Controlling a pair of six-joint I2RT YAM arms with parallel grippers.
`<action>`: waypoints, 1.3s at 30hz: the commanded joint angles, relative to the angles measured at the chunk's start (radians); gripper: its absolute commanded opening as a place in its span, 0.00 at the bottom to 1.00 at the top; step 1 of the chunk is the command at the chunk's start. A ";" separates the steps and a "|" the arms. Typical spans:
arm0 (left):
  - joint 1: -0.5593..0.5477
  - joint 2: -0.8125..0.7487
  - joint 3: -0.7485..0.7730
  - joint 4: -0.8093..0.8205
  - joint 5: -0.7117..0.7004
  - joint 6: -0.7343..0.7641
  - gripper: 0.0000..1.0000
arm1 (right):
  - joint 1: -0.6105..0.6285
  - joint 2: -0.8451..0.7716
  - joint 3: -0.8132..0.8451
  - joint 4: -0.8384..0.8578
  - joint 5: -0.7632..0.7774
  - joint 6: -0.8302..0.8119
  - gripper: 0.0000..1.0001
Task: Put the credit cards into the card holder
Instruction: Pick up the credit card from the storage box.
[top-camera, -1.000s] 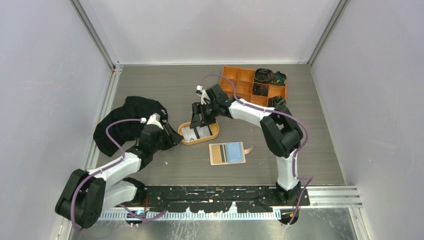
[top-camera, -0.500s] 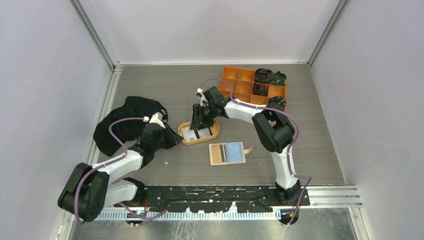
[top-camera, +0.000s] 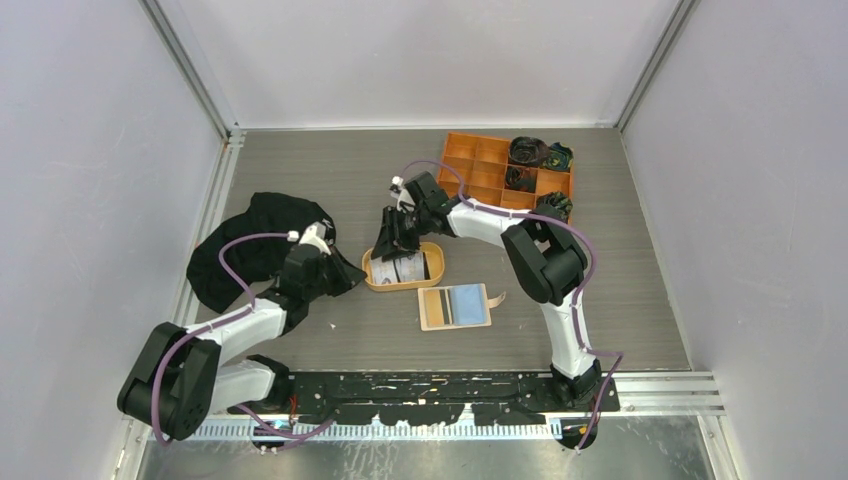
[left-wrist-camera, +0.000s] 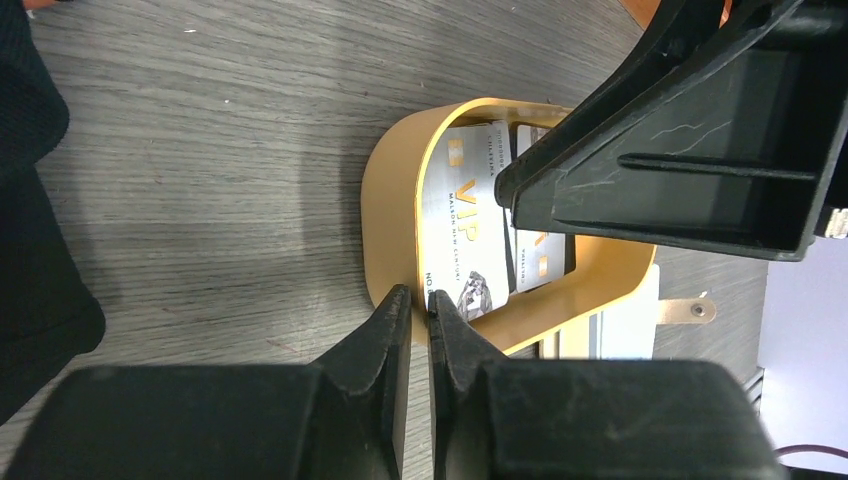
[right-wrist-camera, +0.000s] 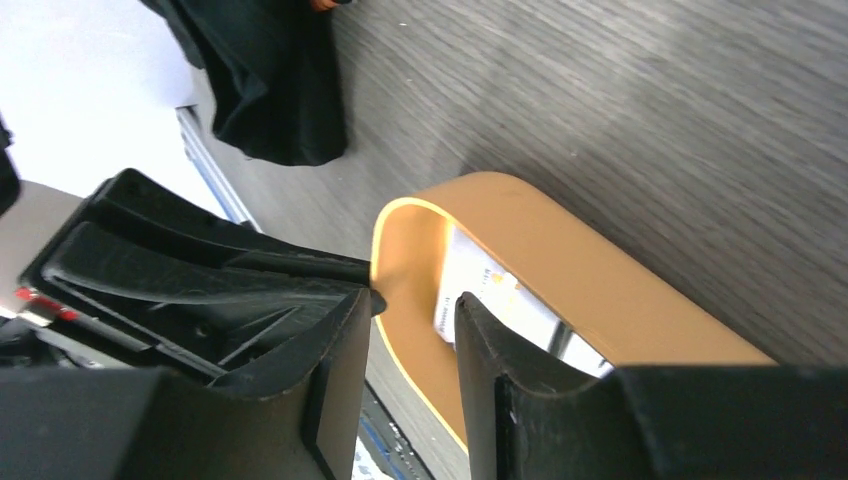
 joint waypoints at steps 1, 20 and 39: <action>-0.001 0.000 0.020 0.052 0.035 -0.007 0.11 | 0.005 -0.051 -0.003 0.101 -0.082 0.074 0.42; -0.053 -0.055 0.010 0.014 -0.034 -0.064 0.07 | 0.026 -0.057 0.029 -0.171 0.235 -0.172 0.49; -0.086 -0.038 0.010 0.014 -0.036 -0.067 0.06 | -0.024 -0.083 -0.093 0.176 -0.108 0.122 0.42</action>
